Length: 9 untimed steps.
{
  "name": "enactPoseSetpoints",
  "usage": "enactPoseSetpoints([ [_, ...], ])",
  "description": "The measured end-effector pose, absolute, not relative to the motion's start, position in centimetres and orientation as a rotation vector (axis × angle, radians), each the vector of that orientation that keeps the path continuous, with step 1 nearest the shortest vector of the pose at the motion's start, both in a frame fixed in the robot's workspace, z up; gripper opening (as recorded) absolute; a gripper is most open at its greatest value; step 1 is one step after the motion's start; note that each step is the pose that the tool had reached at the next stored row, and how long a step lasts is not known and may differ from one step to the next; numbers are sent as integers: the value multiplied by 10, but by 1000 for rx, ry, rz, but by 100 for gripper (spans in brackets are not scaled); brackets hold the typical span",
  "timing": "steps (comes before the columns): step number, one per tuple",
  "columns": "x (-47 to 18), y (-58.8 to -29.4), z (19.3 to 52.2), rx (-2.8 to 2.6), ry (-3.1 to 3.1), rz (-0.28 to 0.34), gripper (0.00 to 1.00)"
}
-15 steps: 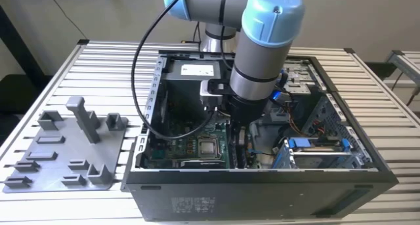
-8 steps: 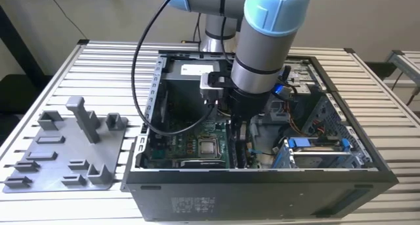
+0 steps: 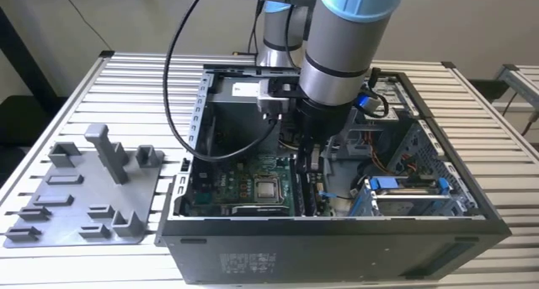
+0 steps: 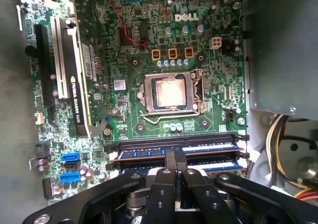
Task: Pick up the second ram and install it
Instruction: 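Press down the second ram until it locks into place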
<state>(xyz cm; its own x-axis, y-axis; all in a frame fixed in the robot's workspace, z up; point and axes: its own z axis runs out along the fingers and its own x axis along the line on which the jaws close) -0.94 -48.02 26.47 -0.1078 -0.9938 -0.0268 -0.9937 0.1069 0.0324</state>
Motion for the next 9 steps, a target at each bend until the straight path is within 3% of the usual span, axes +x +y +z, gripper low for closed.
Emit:
enactPoseSetpoints([
  [9, -9, -480, 265, 2097, -2336, -66, 11],
])
